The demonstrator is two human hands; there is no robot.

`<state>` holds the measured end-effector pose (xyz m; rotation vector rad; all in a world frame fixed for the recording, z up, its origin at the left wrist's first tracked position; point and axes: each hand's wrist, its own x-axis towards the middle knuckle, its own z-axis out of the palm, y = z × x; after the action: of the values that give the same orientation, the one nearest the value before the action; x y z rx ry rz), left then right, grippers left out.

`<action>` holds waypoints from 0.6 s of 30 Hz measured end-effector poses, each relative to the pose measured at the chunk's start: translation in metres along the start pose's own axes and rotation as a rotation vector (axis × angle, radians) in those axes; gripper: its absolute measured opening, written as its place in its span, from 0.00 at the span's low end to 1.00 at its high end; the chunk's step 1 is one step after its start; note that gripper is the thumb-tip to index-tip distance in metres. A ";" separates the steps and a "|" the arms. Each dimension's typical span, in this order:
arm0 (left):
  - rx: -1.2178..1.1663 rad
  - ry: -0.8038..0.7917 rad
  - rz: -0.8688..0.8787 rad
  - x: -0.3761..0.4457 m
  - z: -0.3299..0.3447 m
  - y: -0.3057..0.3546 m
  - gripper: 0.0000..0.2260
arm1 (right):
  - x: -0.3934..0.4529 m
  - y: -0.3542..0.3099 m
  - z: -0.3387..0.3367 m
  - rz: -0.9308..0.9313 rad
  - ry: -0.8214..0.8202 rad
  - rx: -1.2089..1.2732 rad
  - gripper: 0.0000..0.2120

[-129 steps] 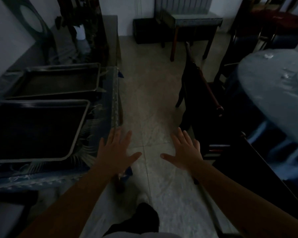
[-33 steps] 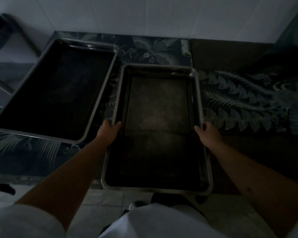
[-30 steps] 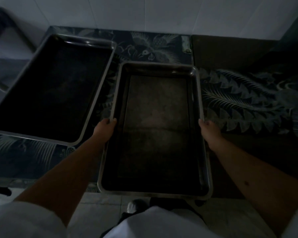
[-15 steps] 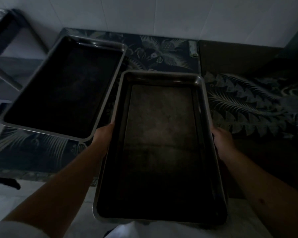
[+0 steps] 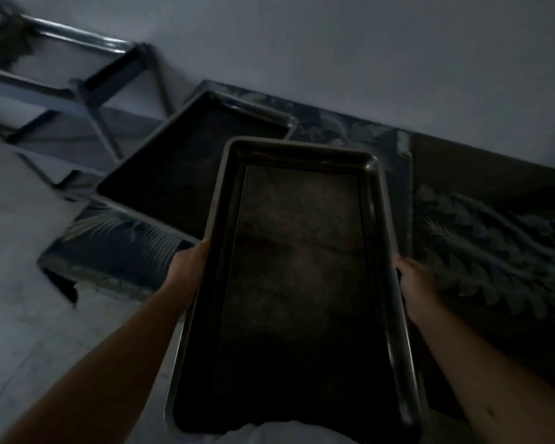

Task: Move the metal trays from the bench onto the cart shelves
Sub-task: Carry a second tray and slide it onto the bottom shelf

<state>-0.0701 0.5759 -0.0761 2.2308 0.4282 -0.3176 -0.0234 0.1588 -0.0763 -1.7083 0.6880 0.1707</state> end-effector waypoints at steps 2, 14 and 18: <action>-0.129 0.133 -0.119 -0.022 -0.016 -0.019 0.07 | 0.007 -0.020 0.034 -0.076 -0.081 -0.045 0.08; -0.848 1.004 -0.738 -0.276 -0.031 -0.141 0.23 | -0.086 -0.039 0.289 -0.240 -0.923 -0.443 0.11; -0.978 1.124 -0.857 -0.335 0.004 -0.166 0.29 | -0.135 -0.017 0.334 -0.303 -1.077 -0.522 0.12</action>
<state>-0.4429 0.6064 -0.0703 0.9589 1.6888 0.6585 -0.0411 0.5185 -0.0877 -1.8466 -0.4523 1.0277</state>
